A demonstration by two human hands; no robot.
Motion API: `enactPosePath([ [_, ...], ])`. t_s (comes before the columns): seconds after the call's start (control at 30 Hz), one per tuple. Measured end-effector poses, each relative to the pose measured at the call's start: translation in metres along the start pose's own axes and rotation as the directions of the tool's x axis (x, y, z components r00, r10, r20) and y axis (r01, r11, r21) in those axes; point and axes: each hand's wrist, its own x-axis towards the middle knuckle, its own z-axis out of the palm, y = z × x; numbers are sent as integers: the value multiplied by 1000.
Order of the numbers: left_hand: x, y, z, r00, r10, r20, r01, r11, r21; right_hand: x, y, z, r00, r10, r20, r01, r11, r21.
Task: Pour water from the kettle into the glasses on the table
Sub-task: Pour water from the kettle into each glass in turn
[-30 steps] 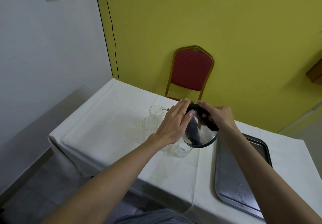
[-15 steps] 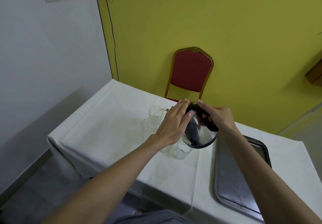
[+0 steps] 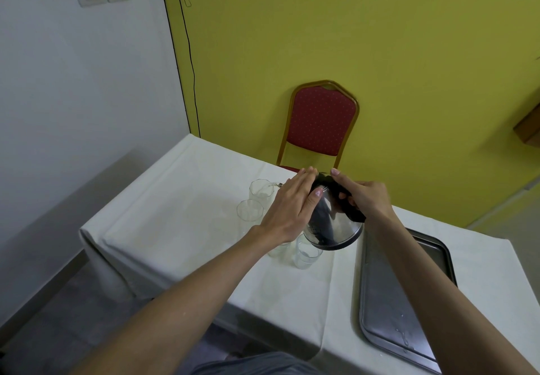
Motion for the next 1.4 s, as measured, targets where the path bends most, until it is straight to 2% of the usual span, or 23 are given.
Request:
enactPosePath([
  [0.23,2,0,2,1000,-4,29,3,999,37,-1,11,0,999,39,-4,-39,992,123],
  [0.47,10,4,4,997,76,18,-77,990,115,-1,33,1,996,59,68,-80,926,369],
  [0.67,11,7,5,990,143,-10,-137,967,214,2,46,0,992,52,116,-98,894,438],
  [0.9,-6,10,4,993,66,-94,-45,976,212,4,27,-4,974,-49,222,-14,963,270],
  [1.03,-24,8,6,989,-15,-144,33,992,122,3,16,-1,961,-66,267,34,992,122],
  [1.23,-44,11,15,972,-156,-177,155,988,-20,-4,8,5,956,-70,285,81,996,-25],
  [1.4,-51,15,21,962,-213,-170,202,976,-79,-5,4,8,960,-94,264,125,987,-101],
])
